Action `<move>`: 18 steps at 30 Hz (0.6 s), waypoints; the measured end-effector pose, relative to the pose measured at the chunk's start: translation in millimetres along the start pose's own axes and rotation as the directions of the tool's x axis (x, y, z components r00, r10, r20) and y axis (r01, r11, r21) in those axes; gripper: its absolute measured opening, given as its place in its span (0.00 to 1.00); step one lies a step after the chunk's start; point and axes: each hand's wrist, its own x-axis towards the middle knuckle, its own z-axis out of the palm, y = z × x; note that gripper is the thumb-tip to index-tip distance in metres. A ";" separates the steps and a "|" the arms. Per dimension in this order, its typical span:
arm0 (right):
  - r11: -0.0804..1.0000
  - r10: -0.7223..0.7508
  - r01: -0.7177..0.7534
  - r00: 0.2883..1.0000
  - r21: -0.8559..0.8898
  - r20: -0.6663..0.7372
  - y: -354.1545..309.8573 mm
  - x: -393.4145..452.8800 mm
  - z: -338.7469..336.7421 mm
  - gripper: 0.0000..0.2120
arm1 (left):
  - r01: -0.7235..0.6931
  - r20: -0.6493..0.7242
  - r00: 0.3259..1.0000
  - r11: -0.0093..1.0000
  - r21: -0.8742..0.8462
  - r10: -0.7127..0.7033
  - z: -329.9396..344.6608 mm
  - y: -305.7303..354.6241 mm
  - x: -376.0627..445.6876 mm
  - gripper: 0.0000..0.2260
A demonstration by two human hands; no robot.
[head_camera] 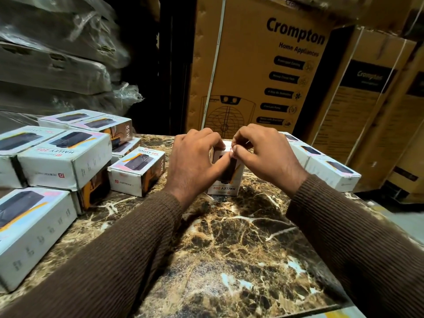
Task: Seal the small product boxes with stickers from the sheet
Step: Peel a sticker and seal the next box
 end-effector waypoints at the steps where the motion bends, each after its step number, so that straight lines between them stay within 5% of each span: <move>1: 1.000 0.012 -0.012 1.000 0.006 -0.003 -0.6 0.2 0.3 0.05 | -0.003 0.002 1.000 1.000 0.005 0.003 0.3 0.1 -0.3 0.13; 8: 0.999 0.021 -0.022 1.000 -0.047 -0.009 -3.8 -1.0 3.5 0.06 | -0.001 0.006 1.000 0.999 0.039 0.000 1.6 0.2 -1.6 0.10; 13: 0.997 -0.043 0.047 0.997 0.059 -0.071 2.7 -14.2 0.9 0.12 | -0.001 -0.002 1.000 1.000 0.024 0.001 3.5 -0.7 -2.3 0.10; 18: 0.991 -0.060 0.074 0.990 0.108 -0.129 8.8 -22.9 9.3 0.08 | -0.004 0.005 1.000 1.000 -0.010 0.004 3.4 -2.3 -3.5 0.09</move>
